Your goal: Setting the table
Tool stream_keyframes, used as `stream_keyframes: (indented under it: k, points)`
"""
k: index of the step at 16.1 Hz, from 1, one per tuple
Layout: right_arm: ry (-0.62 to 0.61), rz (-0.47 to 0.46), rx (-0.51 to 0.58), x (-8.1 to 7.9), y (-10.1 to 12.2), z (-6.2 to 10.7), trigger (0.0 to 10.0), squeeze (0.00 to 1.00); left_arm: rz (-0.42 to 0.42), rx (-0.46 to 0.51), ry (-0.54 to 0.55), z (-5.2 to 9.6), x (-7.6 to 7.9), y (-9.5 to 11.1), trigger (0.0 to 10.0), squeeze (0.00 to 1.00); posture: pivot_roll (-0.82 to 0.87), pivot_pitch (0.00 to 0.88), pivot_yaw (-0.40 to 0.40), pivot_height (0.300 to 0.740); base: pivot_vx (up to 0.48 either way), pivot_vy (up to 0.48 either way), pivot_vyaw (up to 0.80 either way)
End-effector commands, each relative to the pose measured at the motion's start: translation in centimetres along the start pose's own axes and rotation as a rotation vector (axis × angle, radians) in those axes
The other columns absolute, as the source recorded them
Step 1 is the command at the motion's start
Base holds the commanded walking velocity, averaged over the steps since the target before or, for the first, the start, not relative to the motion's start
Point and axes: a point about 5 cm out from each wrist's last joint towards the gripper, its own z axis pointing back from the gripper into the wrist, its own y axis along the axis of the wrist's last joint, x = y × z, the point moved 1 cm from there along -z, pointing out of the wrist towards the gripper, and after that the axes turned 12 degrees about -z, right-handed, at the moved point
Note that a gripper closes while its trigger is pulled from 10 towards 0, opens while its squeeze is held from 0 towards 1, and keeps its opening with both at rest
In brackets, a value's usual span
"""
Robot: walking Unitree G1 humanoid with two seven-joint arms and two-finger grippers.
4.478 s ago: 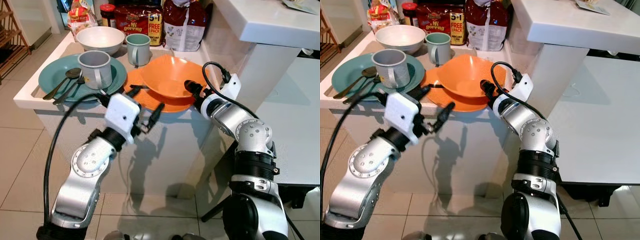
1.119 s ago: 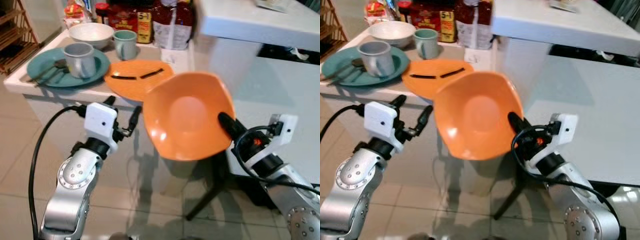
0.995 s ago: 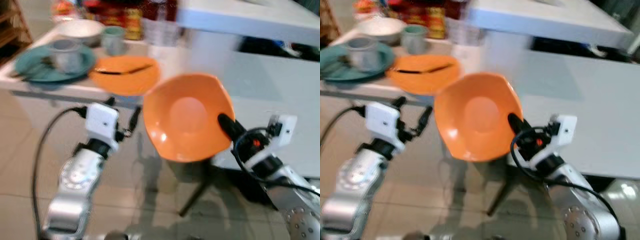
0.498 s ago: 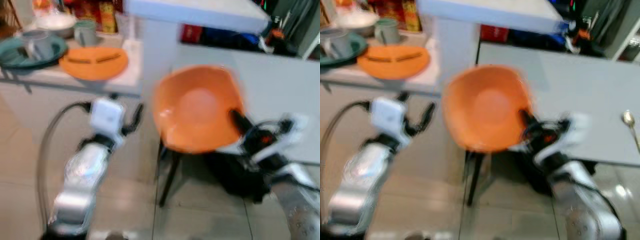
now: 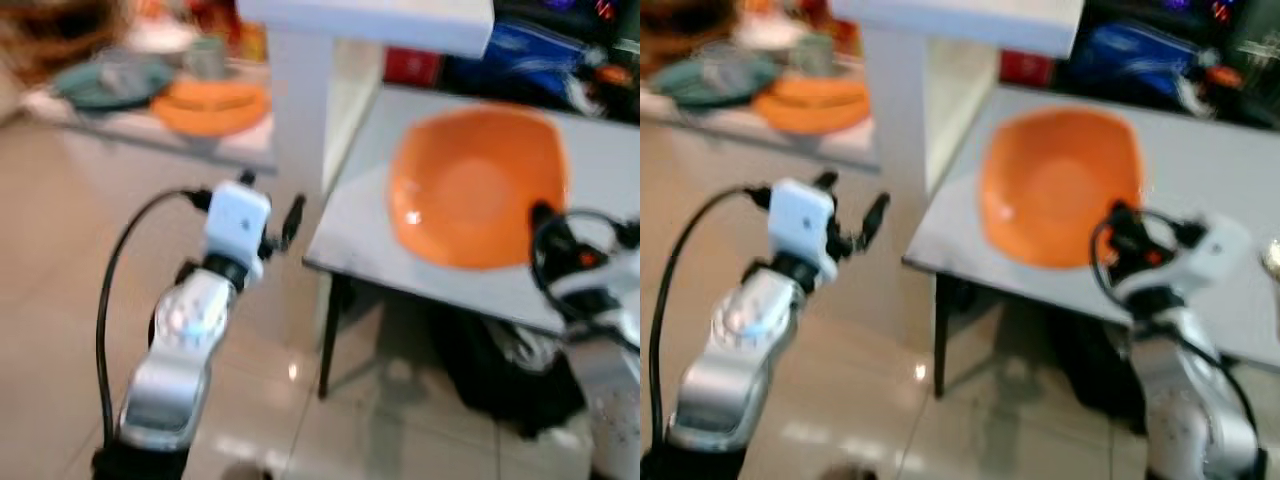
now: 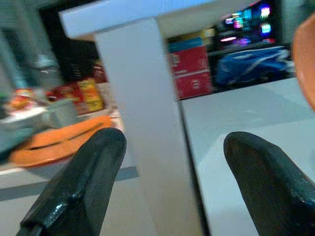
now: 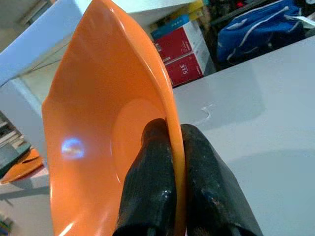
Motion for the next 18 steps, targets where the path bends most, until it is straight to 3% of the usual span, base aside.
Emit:
stream_keyframes:
  k: [1, 8, 15, 18]
  points:
    - [0.039, 0.001, 0.033, -1.1, 0.6, -0.5, 10.0, 0.00, -0.012, -0.023, 0.009, -0.1, -0.2, -0.4, 10.0, 0.00, 0.01, 0.040, -0.028, 0.740, 0.000, -0.446, 0.80]
    - [-0.020, 0.031, 0.035, -0.8, 0.7, -1.0, 10.0, 0.00, -0.019, -0.022, 0.018, -0.6, -0.4, -0.3, 10.0, 0.00, 0.01, 0.044, -0.028, 0.740, 0.000, -0.448, 0.80]
    - [-0.066, 0.003, 0.032, -0.1, 0.6, -0.4, 10.0, 0.00, -0.015, -0.018, 0.005, -0.5, -0.2, -0.2, 10.0, 0.00, 0.00, 0.050, -0.024, 0.740, 0.000, -0.449, 0.00]
    - [-0.064, -0.021, 0.030, -0.1, 0.6, -0.1, 10.0, 0.00, -0.012, -0.019, 0.000, -0.4, -0.1, -0.2, 10.0, 0.00, 0.00, 0.052, -0.022, 0.740, 0.000, -0.446, -0.77]
